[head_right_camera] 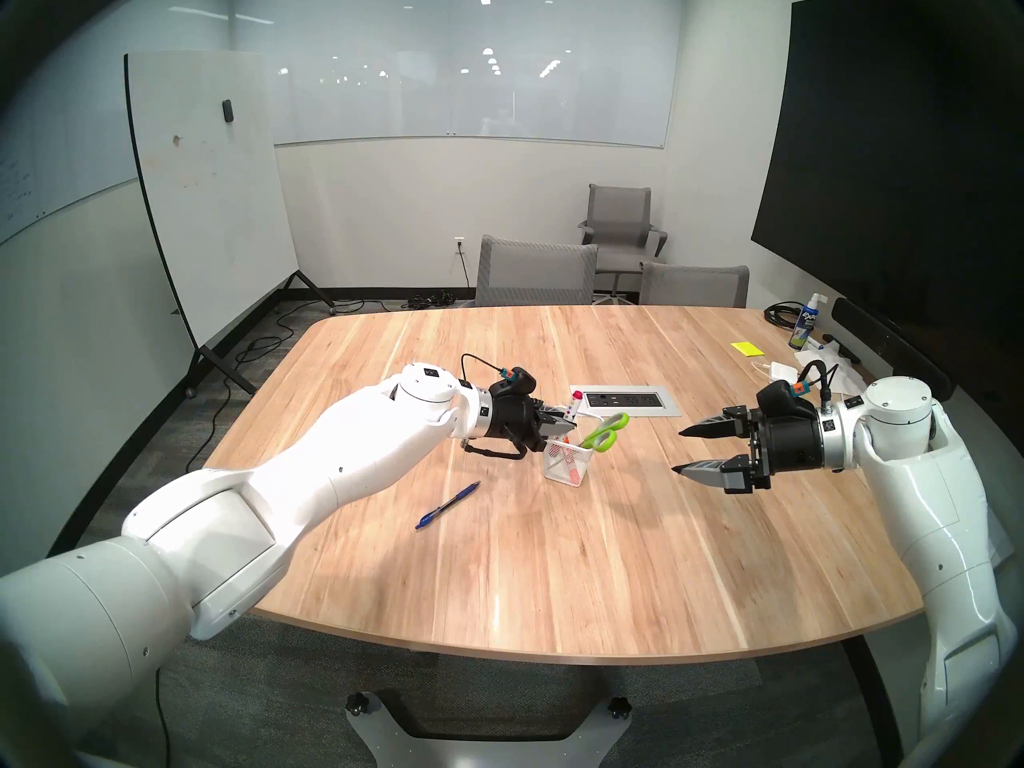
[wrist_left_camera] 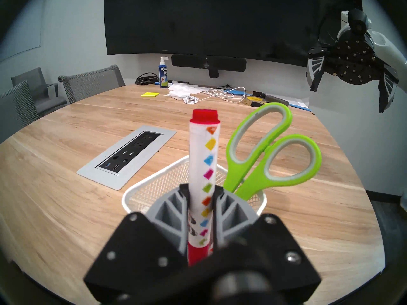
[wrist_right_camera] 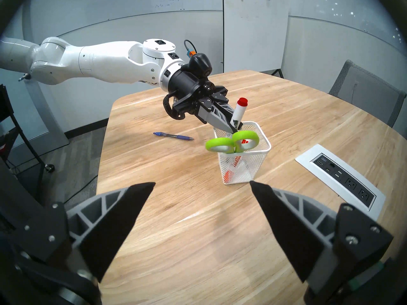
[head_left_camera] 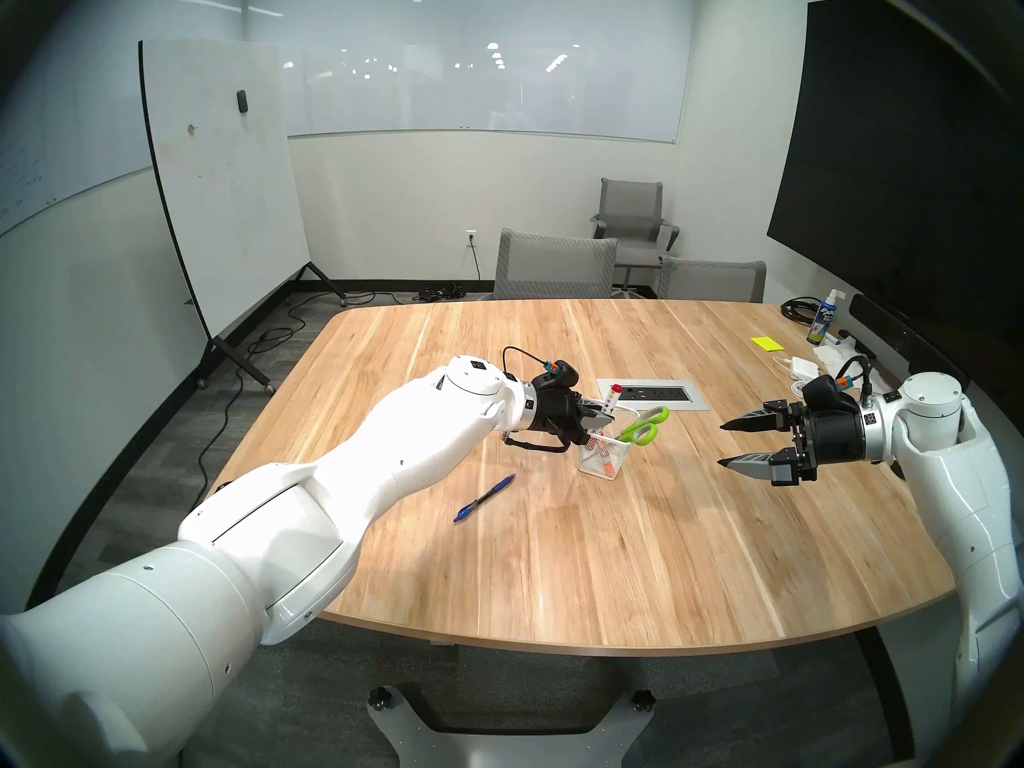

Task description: Place the pen, the marker, and the scissors into the pen holder

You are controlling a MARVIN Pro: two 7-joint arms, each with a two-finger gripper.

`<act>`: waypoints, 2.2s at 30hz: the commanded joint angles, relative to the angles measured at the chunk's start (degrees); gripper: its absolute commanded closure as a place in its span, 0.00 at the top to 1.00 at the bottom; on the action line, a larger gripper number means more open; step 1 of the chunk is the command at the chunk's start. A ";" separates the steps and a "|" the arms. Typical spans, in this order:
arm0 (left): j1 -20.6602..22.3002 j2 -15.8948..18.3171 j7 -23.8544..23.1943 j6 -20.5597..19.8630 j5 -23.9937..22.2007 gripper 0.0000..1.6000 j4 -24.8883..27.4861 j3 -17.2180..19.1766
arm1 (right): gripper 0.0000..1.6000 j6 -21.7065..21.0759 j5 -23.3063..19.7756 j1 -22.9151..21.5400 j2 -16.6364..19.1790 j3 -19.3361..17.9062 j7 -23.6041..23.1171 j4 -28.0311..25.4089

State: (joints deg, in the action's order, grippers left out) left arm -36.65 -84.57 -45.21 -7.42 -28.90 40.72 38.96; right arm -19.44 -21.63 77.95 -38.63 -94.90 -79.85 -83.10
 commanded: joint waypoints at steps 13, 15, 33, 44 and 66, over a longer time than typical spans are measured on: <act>1.17 -1.45 -0.51 0.52 -0.25 0.90 -0.12 0.50 | 1.00 0.00 -0.52 -0.67 -0.06 -0.68 -0.21 -0.47; 1.14 -1.41 -0.52 0.51 -0.26 0.90 0.02 0.52 | 1.00 0.03 -0.51 -0.69 -0.09 -0.66 -0.22 -0.45; -1.23 4.34 0.10 -2.08 -0.51 0.93 12.07 1.48 | 1.00 -0.15 -0.42 -0.27 0.07 -1.04 -0.57 -1.10; -4.28 9.62 0.60 -6.00 -0.50 0.96 22.04 1.46 | 1.00 0.01 -0.23 -0.45 -0.01 -0.98 -0.39 -0.60; -11.84 20.48 3.23 -11.09 -1.71 1.00 38.33 4.60 | 1.00 -0.23 -0.37 -0.06 0.07 -0.97 -0.70 -1.53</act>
State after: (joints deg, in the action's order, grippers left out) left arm -46.10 -68.23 -43.40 -16.92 -29.67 71.93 41.80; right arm -19.43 -21.56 78.06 -38.67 -95.39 -80.36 -83.59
